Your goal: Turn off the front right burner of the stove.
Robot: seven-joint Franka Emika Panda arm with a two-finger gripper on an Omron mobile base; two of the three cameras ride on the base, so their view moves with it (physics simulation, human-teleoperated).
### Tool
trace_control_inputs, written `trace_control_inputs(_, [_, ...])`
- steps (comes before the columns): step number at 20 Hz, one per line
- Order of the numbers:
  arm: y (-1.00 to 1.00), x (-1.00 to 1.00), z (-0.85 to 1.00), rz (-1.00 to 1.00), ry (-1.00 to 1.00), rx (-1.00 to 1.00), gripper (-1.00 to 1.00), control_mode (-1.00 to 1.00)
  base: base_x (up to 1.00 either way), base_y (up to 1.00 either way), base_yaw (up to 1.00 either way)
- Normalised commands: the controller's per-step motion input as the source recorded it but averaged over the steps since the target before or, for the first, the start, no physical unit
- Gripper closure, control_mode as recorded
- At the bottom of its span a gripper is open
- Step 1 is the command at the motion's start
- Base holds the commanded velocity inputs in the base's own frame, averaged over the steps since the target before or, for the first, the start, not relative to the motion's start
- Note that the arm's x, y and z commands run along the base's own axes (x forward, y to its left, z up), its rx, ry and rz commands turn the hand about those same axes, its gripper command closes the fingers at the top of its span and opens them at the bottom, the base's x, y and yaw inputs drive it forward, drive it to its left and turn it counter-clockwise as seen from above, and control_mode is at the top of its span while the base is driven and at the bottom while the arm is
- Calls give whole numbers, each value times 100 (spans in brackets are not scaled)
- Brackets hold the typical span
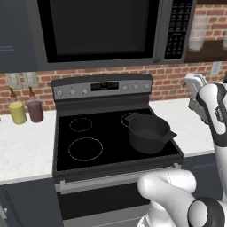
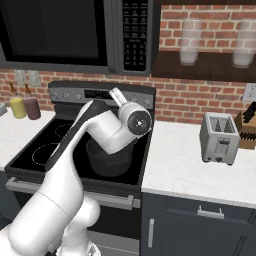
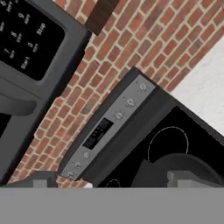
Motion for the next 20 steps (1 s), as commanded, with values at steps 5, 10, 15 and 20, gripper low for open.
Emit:
trace_control_inputs(5, [0,6,-29,0,0,1,-100,-100,0,0,0])
trace_control_inputs(10, [0,12,-36,0,0,0,-100,-100,0,0,0])
trace_control_inputs(15, [0,22,-24,0,0,2,-100,-100,0,0,0])
trace_control_inputs(20, [0,37,-11,0,0,4,-100,-100,0,0,0])
